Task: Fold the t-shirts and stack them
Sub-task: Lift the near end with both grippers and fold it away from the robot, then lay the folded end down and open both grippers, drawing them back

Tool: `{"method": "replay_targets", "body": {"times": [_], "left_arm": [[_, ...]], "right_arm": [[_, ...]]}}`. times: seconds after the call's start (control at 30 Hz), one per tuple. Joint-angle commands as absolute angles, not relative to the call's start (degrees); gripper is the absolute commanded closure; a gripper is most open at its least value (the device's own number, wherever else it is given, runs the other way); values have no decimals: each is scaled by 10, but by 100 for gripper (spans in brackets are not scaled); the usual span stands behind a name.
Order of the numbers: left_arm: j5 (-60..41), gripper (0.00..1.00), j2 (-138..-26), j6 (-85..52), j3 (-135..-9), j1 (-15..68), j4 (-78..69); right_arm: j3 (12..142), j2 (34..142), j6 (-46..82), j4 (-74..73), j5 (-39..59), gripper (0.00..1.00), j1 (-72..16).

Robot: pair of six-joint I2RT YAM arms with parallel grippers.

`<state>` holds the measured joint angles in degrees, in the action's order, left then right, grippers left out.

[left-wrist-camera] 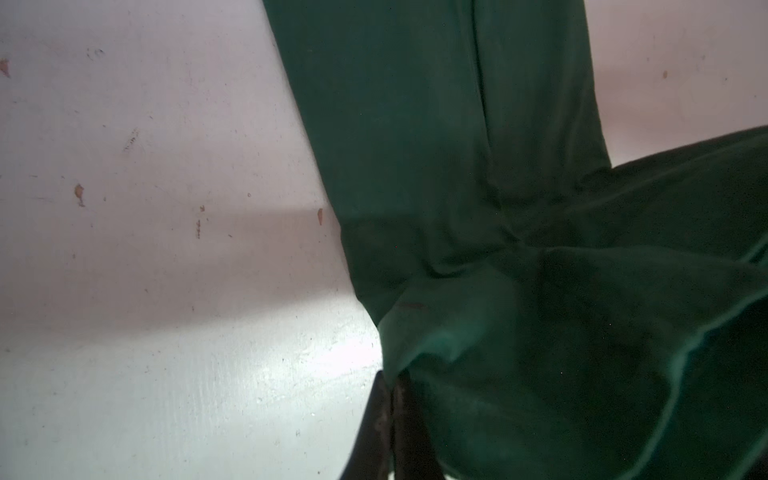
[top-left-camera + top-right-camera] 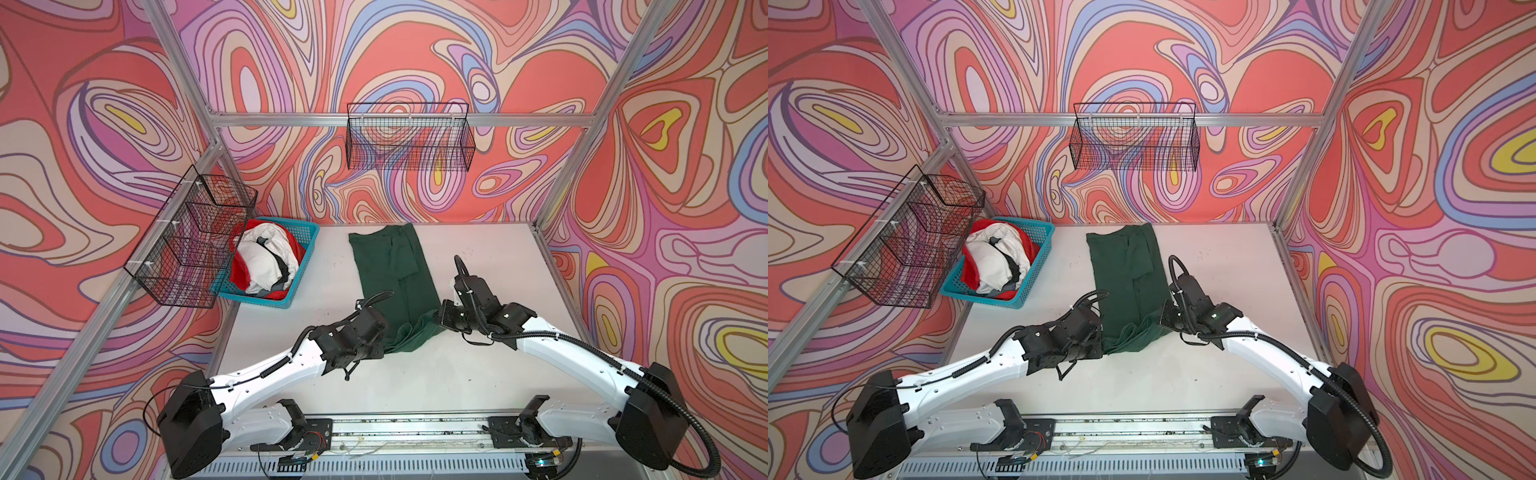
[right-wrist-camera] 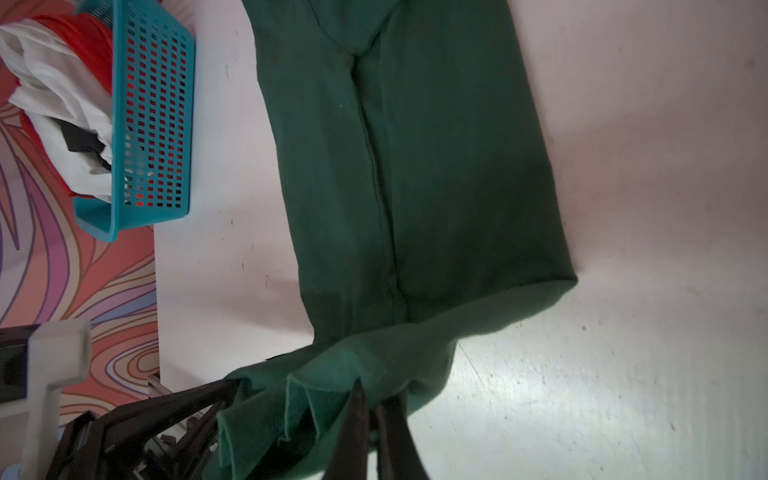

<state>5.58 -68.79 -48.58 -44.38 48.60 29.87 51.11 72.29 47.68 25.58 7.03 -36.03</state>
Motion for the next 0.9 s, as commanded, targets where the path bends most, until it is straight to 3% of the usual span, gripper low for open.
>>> {"method": "replay_targets", "body": {"times": [0.0,0.47,0.87], "left_arm": [[32,100,-707,-452,-467,456,293],[26,100,-796,-348,-583,366,295],[-40,100,-925,-300,-671,303,286]], "right_arm": [[539,752,453,227,60,100,-348],[601,844,417,189,50,100,-298],[651,926,393,169,54,100,-274]]}}
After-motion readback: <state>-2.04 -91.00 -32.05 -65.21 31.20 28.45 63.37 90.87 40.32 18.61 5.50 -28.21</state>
